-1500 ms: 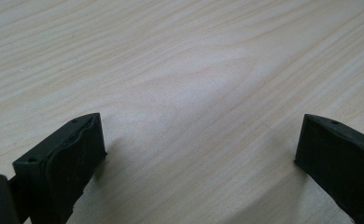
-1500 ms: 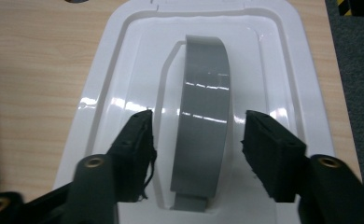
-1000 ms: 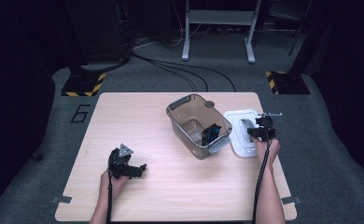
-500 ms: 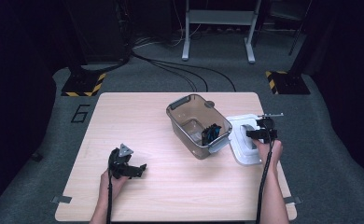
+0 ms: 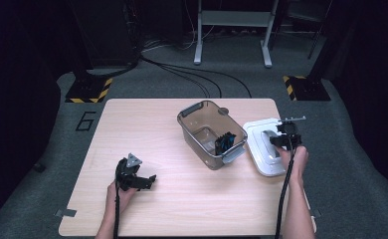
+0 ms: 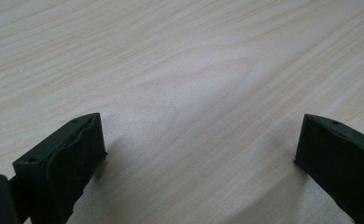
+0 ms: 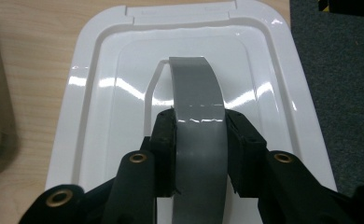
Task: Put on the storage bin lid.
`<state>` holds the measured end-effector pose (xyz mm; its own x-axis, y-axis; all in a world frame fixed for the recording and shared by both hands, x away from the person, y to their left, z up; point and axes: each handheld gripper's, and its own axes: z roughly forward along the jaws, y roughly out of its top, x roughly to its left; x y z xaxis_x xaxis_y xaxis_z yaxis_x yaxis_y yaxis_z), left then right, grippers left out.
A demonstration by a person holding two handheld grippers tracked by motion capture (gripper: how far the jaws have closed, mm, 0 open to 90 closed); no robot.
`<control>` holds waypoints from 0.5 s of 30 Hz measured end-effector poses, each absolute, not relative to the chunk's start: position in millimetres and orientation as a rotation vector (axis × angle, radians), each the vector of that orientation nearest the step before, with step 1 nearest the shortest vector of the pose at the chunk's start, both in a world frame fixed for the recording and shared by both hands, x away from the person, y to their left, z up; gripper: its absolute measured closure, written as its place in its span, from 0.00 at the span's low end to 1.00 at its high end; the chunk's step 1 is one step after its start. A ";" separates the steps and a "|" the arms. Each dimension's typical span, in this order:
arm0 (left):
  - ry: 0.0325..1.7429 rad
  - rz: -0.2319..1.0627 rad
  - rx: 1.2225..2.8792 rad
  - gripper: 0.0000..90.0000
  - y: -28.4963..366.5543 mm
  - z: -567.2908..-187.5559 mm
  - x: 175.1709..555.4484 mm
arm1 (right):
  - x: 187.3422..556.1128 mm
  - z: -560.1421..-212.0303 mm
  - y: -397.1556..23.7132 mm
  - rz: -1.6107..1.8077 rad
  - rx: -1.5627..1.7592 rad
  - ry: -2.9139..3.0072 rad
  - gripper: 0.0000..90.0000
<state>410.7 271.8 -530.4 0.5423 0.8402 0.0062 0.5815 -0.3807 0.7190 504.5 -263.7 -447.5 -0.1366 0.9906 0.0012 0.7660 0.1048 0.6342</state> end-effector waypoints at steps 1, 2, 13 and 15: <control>1.143 0.492 2.104 0.02 271.8 -530.4 410.7 | 503.5 -443.4 -264.5 0.702 1.703 1.968 0.75; 1.143 0.492 2.104 0.02 271.8 -530.4 410.7 | 503.5 -443.4 -264.5 0.702 1.703 1.968 0.75; 1.140 0.492 2.106 0.02 271.9 -530.4 410.9 | 495.1 -399.6 -262.6 0.672 1.636 1.987 0.75; 1.142 0.492 2.105 0.02 271.9 -530.4 410.8 | 495.1 -393.9 -263.0 0.672 1.617 1.989 0.75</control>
